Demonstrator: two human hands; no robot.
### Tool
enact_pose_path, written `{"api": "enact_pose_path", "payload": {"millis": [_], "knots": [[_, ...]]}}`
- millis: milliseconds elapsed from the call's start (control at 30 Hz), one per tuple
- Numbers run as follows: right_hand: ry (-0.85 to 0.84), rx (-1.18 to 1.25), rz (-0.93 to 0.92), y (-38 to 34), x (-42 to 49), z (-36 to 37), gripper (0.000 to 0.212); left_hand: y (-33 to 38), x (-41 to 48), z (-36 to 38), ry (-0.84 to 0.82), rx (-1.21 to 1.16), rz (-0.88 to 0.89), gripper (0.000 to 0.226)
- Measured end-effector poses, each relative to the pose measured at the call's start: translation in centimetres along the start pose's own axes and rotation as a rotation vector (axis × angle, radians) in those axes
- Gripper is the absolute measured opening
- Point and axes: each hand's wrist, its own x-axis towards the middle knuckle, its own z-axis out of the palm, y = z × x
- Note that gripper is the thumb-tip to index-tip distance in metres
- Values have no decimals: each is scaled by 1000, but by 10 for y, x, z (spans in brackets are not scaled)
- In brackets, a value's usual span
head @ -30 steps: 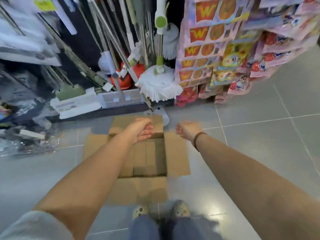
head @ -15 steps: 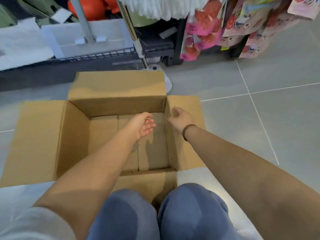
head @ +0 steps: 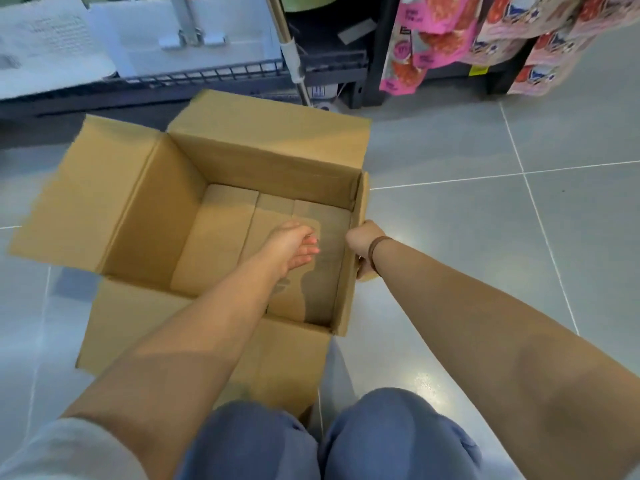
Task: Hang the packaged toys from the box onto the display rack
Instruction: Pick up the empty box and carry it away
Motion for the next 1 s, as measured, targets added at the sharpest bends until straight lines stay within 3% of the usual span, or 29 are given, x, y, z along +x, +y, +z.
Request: {"api": "enact_pose_path", "payload": {"millis": [133, 267, 333, 500, 600, 733, 867, 1000], "knots": [[50, 56, 31, -12, -69, -21, 44, 28, -78, -10, 183, 1, 86, 19], [78, 52, 95, -30, -163, -69, 43, 61, -179, -28, 322, 117, 128, 16], [102, 83, 113, -33, -206, -91, 44, 72, -222, -32, 355, 168, 105, 27], [81, 166, 170, -44, -315, -143, 45, 101, -336, -34, 447, 582, 65, 76], [77, 247, 183, -53, -374, -167, 42, 121, -396, -27, 497, 577, 39, 96], [103, 300, 113, -59, -441, -193, 41, 139, -452, -28, 568, 369, -44, 112], [139, 365, 7, -49, -492, -216, 39, 147, -494, -28, 573, 241, -123, 111], [214, 432, -31, -39, -543, -239, 34, 144, -527, -20, 518, 262, 17, 106]]}}
